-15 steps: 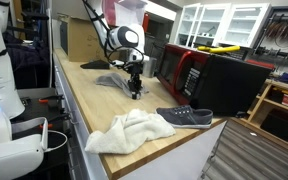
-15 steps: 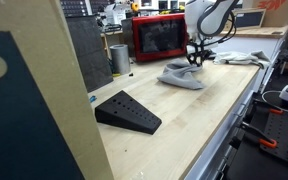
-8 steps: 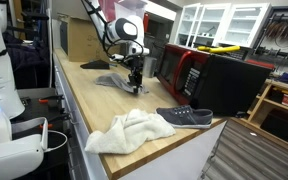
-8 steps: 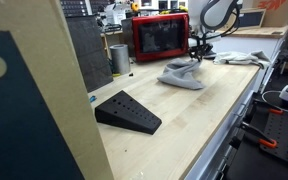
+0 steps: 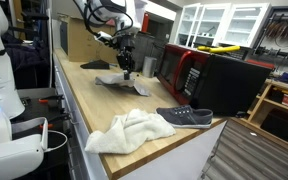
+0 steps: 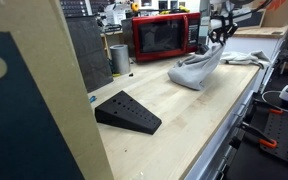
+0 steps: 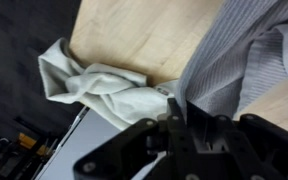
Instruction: Unfold the grey object completely
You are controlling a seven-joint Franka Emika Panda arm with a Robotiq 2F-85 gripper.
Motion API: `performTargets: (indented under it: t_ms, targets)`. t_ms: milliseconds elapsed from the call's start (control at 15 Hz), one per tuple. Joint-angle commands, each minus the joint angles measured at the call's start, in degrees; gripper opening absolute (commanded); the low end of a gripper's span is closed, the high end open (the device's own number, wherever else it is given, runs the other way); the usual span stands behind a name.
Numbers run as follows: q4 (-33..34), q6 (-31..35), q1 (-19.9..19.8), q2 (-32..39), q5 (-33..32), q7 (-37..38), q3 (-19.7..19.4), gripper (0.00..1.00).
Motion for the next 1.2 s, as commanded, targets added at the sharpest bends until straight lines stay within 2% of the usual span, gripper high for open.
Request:
performTargets:
  t_ms: [0,133,200,267,333,533,800,867,933,1133]
  targets:
    - [-5.8,-4.94,-5.95,-8.2,-6.32,-1.06,1.18,0.02]
    - [-7.72,-6.94,-8.63,-10.72,-9.62,-0.99,0.83,0.02]
    - [-8.22,-7.42,-9.59,-11.21,-10.46,-1.28,0.54,0.34]
    - [-8.5,-7.58,-10.3,-11.68,-11.09,-1.21,0.42,0.35]
    - [-8.48,-7.61,-10.53,-12.31,-11.3,-1.07,0.68,0.4]
    - [-7.2,-6.37,-9.72,-12.61,-10.74,-0.56,1.77,0.62]
    - [-3.89,-2.42,-6.4,-10.6,-7.67,-0.25,4.51,0.93]
    - [-3.0,-1.02,-5.38,-9.55,-6.36,-0.17,5.26,0.99]
    - [-2.24,0.18,-4.45,-8.46,-4.97,-0.12,6.13,1.0]
    - [-0.43,3.63,-1.76,-4.6,-0.81,-0.81,8.79,1.0]
